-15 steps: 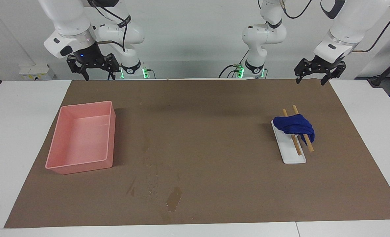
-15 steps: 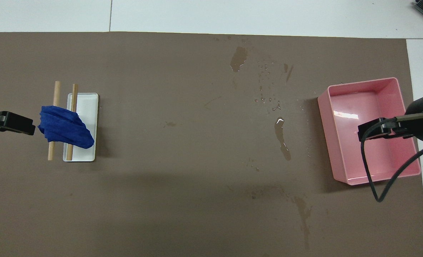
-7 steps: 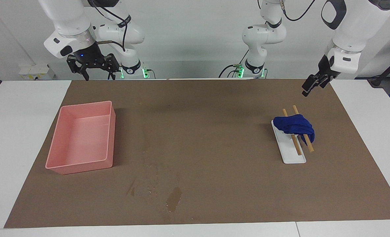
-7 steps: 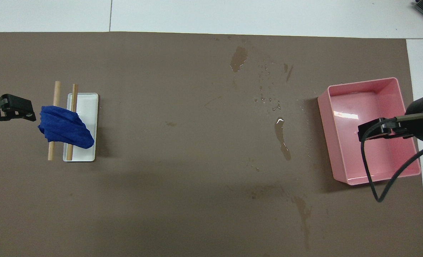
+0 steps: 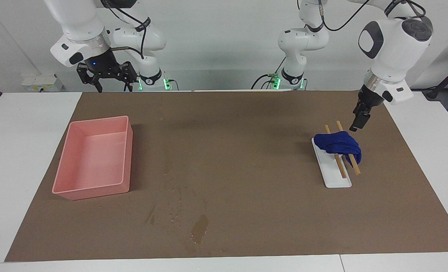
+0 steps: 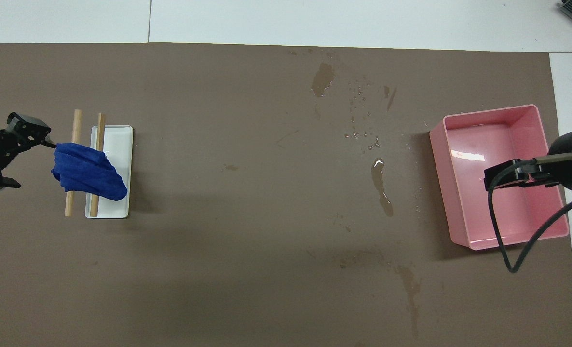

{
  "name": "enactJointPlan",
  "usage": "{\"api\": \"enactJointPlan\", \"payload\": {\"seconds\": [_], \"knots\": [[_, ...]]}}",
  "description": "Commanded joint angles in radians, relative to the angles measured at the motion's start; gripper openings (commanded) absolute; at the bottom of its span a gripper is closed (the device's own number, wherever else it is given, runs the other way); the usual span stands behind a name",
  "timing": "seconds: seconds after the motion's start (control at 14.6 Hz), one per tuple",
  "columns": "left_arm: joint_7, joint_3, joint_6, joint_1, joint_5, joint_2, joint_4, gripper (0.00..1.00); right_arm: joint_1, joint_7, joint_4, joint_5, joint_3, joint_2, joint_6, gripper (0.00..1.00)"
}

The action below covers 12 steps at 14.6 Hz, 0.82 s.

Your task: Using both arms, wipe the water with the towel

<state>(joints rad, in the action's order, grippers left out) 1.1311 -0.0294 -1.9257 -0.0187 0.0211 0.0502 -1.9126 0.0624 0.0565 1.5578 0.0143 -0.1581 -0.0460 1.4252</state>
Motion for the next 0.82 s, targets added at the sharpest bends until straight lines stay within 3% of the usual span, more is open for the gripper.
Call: {"api": "enactJointPlan", "payload": {"seconds": [0.0, 0.21, 0.75], "knots": [[0.163, -0.004, -0.094, 0.002, 0.092, -0.024, -0.069, 0.95, 0.005, 0.006, 0.033, -0.014, -0.006, -0.026, 0.023, 1.00], [0.280, -0.004, -0.171, 0.009, 0.123, -0.076, -0.089, 0.95, 0.004, 0.006, 0.033, -0.014, -0.006, -0.026, 0.021, 1.00], [0.334, -0.004, -0.309, 0.010, 0.132, -0.095, -0.152, 0.95, 0.004, 0.008, 0.031, -0.014, -0.006, -0.026, 0.023, 1.00]]}}
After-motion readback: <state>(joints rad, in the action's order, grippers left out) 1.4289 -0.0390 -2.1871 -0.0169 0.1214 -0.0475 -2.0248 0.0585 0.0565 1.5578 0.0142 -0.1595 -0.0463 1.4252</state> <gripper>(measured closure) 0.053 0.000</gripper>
